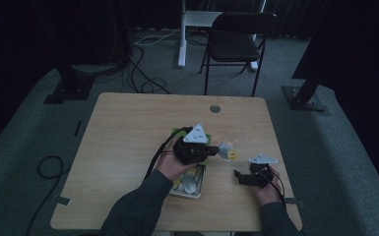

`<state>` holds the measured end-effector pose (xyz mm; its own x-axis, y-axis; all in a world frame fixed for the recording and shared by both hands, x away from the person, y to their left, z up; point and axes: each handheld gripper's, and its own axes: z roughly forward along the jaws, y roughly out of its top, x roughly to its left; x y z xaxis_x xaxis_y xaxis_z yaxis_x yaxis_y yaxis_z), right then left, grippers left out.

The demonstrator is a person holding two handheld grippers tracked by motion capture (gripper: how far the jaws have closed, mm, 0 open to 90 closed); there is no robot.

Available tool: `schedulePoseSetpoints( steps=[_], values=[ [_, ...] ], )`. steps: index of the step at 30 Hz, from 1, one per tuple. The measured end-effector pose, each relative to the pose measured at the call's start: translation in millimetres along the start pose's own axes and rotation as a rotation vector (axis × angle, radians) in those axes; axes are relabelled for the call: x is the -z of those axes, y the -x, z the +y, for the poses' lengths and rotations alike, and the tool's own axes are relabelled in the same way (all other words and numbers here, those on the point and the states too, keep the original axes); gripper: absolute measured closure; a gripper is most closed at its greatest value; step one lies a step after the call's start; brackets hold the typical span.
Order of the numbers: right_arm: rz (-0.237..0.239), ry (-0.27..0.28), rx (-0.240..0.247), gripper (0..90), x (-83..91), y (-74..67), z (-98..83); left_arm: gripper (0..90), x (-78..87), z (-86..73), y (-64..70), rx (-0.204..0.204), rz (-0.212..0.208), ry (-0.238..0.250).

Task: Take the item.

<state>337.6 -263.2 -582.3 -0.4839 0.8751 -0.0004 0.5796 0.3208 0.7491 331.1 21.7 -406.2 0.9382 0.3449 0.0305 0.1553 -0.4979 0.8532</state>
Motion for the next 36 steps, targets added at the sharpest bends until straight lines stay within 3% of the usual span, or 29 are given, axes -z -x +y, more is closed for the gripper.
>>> schedulePoseSetpoints(
  steps=[7, 25, 36],
  values=[
    [0.000, 0.001, 0.001, 15.8, 0.1, 1.1, -0.2, 90.0, -2.9, 6.7, -6.9, 0.013, 0.004, 0.004],
    [0.003, 0.001, 0.004, 15.8, 0.0, 1.8, -0.1, 90.0, -25.6, 36.9, -17.7, -0.010, 0.013, 0.001],
    [0.003, 0.001, 0.004, 15.8, -0.2, 2.1, 0.1, 90.0, -38.0, 46.9, -38.0, 0.016, 0.035, -0.013]
  ],
)
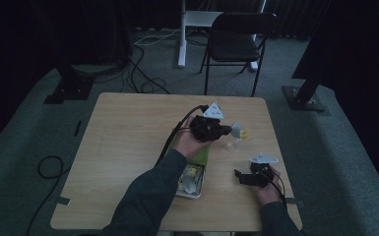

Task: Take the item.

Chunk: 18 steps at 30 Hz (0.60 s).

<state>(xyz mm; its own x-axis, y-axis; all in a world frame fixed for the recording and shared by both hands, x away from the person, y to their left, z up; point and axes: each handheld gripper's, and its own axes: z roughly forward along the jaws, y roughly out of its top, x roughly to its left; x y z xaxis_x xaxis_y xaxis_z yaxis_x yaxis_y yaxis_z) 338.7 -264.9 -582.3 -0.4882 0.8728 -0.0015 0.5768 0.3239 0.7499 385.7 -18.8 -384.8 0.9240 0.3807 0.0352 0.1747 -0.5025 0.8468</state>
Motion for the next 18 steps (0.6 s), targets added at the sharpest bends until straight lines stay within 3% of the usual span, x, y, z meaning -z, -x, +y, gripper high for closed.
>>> schedulePoseSetpoints(
  steps=[12, 18],
  values=[
    [0.001, -0.001, -0.001, 15.8, -0.1, 0.1, 0.2, 90.0, -20.3, 2.4, -20.0, 0.038, 0.027, -0.043],
    [0.001, -0.001, 0.000, 15.7, -0.1, 0.1, 0.2, 90.0, -29.5, 3.9, -23.1, 0.029, 0.039, -0.071]
  ],
)
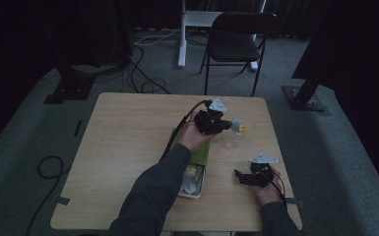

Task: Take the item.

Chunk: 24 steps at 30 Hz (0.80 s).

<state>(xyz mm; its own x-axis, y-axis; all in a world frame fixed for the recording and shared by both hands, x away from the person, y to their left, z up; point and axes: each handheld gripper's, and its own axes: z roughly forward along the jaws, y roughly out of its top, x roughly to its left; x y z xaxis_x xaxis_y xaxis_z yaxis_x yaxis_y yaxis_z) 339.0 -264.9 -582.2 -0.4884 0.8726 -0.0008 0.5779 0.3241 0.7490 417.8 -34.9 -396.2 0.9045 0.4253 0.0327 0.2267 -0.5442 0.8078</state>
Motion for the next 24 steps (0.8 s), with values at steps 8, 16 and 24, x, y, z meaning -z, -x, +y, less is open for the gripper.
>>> schedulePoseSetpoints(
  steps=[8, 16, 24],
  values=[
    [0.001, 0.000, -0.001, 15.8, 0.0, -0.1, 0.0, 90.0, -5.2, 10.2, -0.8, 0.012, 0.006, 0.007],
    [0.000, 0.001, 0.001, 15.8, -0.1, 0.0, 0.0, 90.0, -15.8, 8.8, -3.6, 0.010, 0.032, -0.025],
    [0.000, 0.001, 0.001, 15.8, -0.1, 0.1, 0.0, 90.0, -30.5, 11.0, -6.9, 0.005, 0.077, -0.064]
  ],
)
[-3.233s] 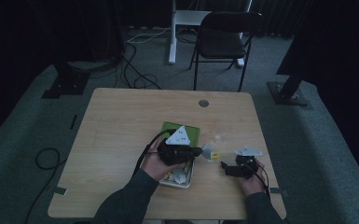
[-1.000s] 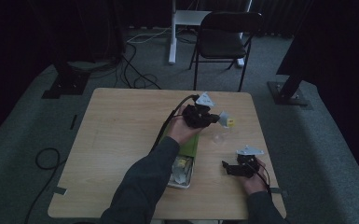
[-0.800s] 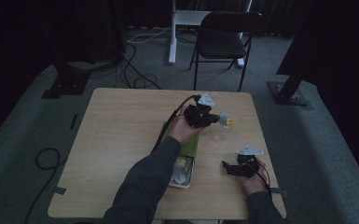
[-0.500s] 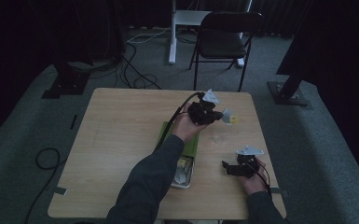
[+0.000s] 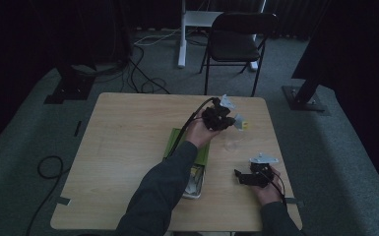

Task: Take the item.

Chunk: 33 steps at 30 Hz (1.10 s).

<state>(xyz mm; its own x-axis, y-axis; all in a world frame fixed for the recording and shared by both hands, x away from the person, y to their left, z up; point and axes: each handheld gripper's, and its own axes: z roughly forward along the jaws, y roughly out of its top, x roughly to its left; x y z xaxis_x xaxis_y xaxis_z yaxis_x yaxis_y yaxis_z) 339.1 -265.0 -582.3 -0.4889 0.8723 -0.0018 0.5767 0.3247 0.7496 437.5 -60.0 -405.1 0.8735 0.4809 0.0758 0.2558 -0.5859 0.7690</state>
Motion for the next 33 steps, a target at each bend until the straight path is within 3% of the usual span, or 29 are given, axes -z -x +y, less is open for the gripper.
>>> schedulePoseSetpoints(
  steps=[15, 17, 21, 33],
  values=[
    [0.002, 0.000, 0.001, 15.8, 0.0, 0.1, -0.1, 89.9, -16.8, -3.3, -6.7, 0.021, 0.048, -0.047],
    [0.002, 0.000, 0.002, 15.8, 0.1, 0.2, -0.1, 76.7, -18.9, -4.3, -7.1, 0.043, 0.040, -0.044],
    [0.002, 0.000, 0.001, 15.8, 0.1, 0.2, -0.1, 70.1, -16.5, -4.4, -6.9, 0.053, 0.033, -0.026],
    [0.002, -0.001, 0.001, 15.8, 0.1, 0.1, -0.1, 68.9, -2.2, -9.1, -14.9, 0.065, 0.047, -0.017]
  ],
)
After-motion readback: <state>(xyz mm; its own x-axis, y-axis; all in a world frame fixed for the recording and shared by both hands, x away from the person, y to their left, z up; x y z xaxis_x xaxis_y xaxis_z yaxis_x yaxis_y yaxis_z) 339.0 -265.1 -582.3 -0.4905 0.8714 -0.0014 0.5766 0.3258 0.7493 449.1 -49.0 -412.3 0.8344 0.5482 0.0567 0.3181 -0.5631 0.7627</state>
